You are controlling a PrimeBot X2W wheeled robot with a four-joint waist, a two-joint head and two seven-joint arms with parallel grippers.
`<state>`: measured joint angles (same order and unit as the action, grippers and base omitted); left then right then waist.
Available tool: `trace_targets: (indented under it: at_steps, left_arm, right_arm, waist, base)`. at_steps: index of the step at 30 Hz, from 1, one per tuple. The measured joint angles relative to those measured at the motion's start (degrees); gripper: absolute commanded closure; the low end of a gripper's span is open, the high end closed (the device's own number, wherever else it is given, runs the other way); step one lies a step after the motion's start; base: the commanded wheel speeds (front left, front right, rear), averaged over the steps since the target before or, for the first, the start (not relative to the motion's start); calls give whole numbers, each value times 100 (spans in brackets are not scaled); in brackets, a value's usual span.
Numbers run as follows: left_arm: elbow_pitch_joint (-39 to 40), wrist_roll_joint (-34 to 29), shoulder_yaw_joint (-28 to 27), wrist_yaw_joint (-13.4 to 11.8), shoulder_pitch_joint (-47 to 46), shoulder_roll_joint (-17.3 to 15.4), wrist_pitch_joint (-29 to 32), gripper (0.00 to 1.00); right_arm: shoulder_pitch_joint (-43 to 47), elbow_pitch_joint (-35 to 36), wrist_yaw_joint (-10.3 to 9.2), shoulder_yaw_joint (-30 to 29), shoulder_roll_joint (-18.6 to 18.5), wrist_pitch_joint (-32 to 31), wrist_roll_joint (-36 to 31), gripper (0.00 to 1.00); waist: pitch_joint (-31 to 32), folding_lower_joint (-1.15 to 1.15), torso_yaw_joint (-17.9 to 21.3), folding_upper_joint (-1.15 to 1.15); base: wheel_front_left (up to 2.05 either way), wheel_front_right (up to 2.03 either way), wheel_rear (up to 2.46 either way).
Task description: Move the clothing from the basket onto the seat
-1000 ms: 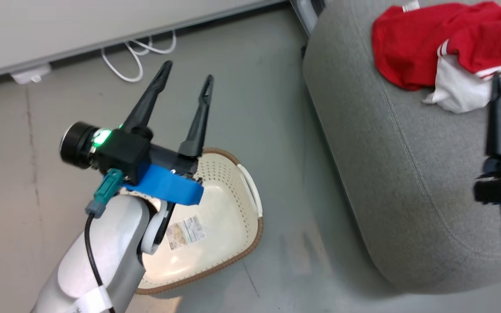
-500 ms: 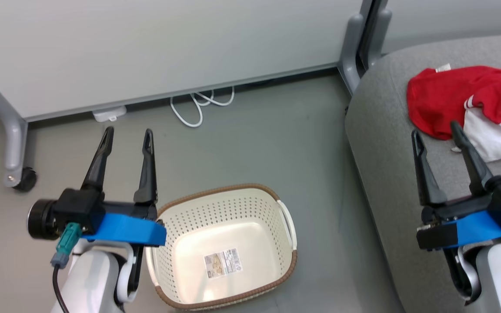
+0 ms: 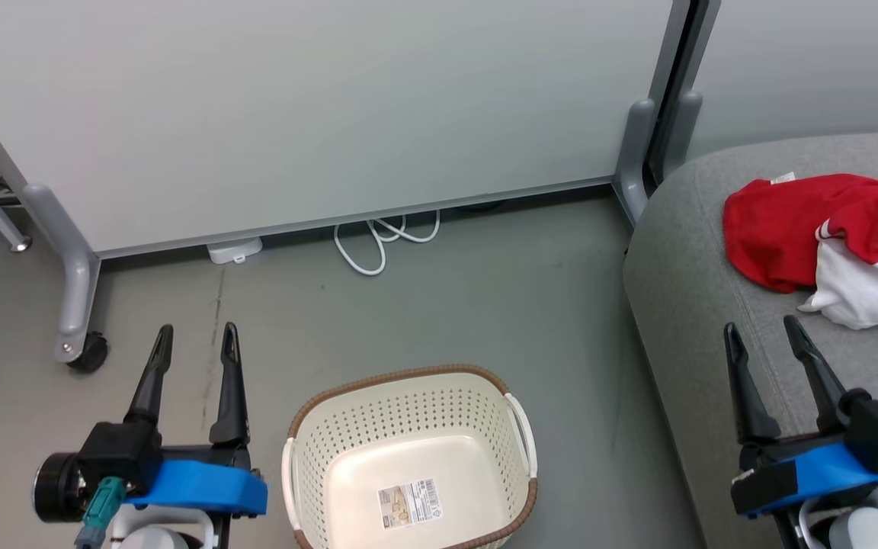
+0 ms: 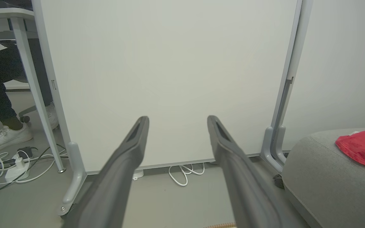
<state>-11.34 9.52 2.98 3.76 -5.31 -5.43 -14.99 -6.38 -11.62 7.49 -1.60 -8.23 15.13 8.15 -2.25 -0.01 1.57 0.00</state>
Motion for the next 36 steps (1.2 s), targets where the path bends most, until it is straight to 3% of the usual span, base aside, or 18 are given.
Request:
trace_targets:
  at_steps: [9,31,32,36]
  left_arm:
    - [-34,-118,-282,234,259,172,0,0]
    - [-180,-278,-398,337,296,247,0,0]
    - [-221,-277,-396,335,309,248,7,100]
    - [-444,-252,-394,335,472,263,29,100]
  right_arm:
    - [339,-85,0,-152,134,0,9,0]
    - [443,-211,0,-107,285,0,34,0]
    - [450,-253,0,-103,291,-1,35,100]
    - [505,-468,0,-88,326,-26,56,100]
  waist:
    - [145,0,-105,0]
    - [146,1,-191,0]
    - [147,1,-191,0]
    - [147,1,-191,0]
  base:
    - [0,0,0]
    - [0,0,0]
    - [0,0,0]
    - [0,0,0]
